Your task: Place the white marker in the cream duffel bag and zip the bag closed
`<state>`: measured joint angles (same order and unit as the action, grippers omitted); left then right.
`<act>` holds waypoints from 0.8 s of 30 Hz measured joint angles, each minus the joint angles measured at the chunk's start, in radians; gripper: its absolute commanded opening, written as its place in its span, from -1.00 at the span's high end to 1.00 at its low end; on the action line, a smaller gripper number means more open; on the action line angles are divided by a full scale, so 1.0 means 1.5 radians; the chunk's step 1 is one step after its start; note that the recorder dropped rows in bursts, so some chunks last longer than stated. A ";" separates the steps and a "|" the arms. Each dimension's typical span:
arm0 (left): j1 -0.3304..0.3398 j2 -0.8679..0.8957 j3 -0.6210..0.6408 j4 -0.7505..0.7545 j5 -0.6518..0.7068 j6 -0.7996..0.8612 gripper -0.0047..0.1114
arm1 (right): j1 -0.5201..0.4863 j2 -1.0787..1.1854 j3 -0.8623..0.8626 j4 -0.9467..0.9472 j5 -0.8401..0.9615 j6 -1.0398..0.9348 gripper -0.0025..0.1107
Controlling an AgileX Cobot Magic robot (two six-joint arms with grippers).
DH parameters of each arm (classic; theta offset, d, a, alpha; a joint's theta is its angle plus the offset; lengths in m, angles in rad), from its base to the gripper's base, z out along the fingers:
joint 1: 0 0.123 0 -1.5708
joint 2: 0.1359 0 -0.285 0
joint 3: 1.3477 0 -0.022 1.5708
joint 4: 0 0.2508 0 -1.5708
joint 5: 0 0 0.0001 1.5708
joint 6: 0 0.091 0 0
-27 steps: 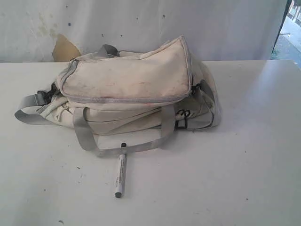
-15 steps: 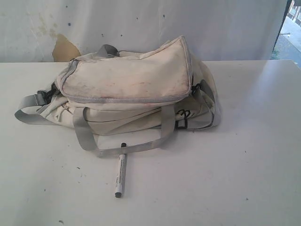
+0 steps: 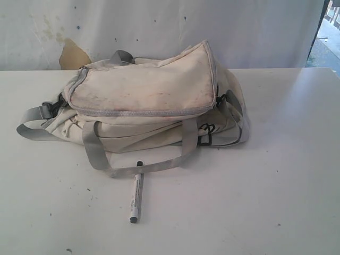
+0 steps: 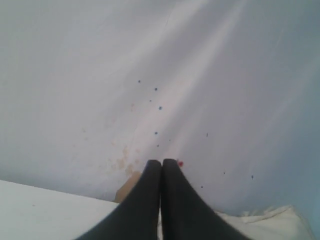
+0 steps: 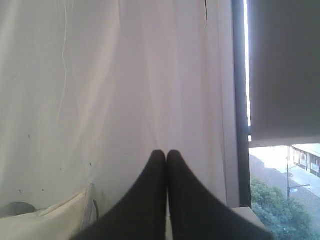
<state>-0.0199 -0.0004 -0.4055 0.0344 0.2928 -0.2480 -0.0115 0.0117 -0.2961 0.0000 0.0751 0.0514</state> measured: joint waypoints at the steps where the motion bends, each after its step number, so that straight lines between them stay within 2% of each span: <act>1: 0.000 0.000 -0.021 0.001 0.016 0.000 0.92 | 0.000 0.010 -0.021 0.000 0.009 0.000 0.96; 4: 0.000 0.001 -0.061 0.001 0.041 -0.003 0.92 | 0.000 0.059 -0.069 0.000 0.026 0.000 0.96; 9: 0.000 0.036 -0.080 0.001 0.053 -0.007 0.92 | 0.000 0.170 -0.127 0.000 0.032 0.000 0.96; 18: 0.000 0.157 -0.080 0.001 0.084 -0.054 0.91 | 0.000 0.387 -0.140 -0.004 0.037 0.012 0.96; 21: 0.000 0.209 -0.080 0.005 0.089 -0.057 0.69 | 0.000 0.438 -0.140 -0.004 0.038 0.019 0.91; 24: 0.000 0.265 -0.080 0.007 0.093 -0.060 0.42 | 0.000 0.476 -0.140 0.005 0.039 0.047 0.73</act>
<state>-0.0199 0.3970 -0.5253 0.0448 0.4330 -0.3378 -0.0115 0.7262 -0.5060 0.0079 0.1343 0.1224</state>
